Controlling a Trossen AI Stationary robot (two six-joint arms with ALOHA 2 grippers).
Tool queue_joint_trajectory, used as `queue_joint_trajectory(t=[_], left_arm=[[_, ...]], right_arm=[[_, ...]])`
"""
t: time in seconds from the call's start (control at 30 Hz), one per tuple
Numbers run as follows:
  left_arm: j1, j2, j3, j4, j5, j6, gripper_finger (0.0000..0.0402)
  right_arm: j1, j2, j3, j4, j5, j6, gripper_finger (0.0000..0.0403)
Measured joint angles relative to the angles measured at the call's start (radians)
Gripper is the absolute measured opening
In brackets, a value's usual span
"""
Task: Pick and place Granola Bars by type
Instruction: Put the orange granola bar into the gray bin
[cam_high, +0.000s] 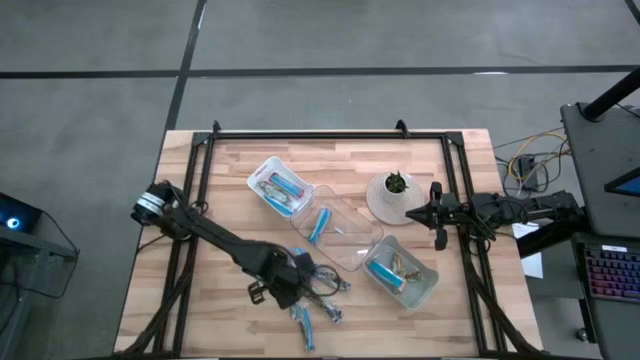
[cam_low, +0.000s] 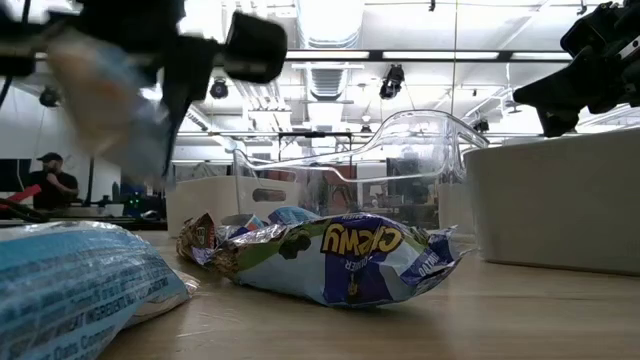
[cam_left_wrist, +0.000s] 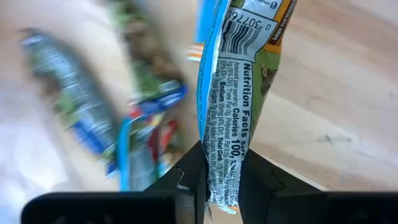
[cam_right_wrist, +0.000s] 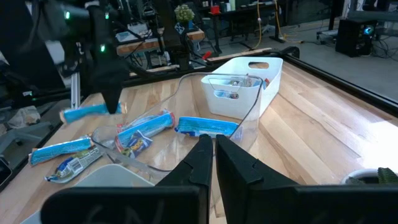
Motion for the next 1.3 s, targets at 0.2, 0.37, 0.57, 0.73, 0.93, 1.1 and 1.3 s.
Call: queue_joint_trajectory(t=[0.2,0.37,0.57,0.73,0.93,1.1,1.3], left_arm=[[0.048,-0.090,0.000,0.001,-0.001,-0.141,0.0048],[0.100,-0.145,0.000,0.012,-0.001,-0.258,0.0048],[0.145,-0.186,0.008,0.024,-0.001,-0.439,0.0048],[0.163,-0.193,0.024,0.036,-0.001,-0.585,0.0048],[0.172,-0.193,0.029,0.080,0.054,-0.755,0.0048],[0.174,-0.193,0.029,0.169,0.243,-0.839,0.0048],[0.189,-0.193,0.029,0.287,0.330,-0.925,0.0048]], right_arm=[[0.000,0.000,0.000,0.000,0.000,0.000,0.0013],[0.000,0.000,0.000,0.000,0.000,0.000,0.0013],[0.000,0.000,0.000,0.000,0.000,0.000,0.0013],[0.000,0.000,0.000,0.000,0.000,0.000,0.0013],[0.000,0.000,0.000,0.000,0.000,0.000,0.0013],[0.000,0.000,0.000,0.000,0.000,0.000,0.0013],[0.000,0.000,0.000,0.000,0.000,0.000,0.0013]])
